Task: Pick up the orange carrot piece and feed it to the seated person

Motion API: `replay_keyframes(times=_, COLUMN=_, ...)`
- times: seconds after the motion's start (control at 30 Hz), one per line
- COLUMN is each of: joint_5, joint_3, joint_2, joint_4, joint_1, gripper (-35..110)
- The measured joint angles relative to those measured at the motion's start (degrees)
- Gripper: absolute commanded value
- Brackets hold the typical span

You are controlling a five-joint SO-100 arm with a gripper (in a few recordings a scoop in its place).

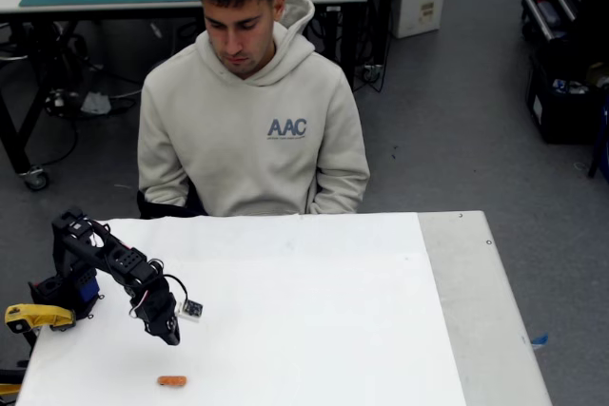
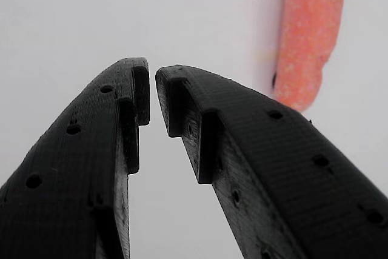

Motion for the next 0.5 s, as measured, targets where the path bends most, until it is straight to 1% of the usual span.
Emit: replay_keyframes(times=0.5, joint_5=-5.10, joint_3=-5.62, joint_2=-3.16, joint_4=0.00, joint_1=8.00, gripper=-3)
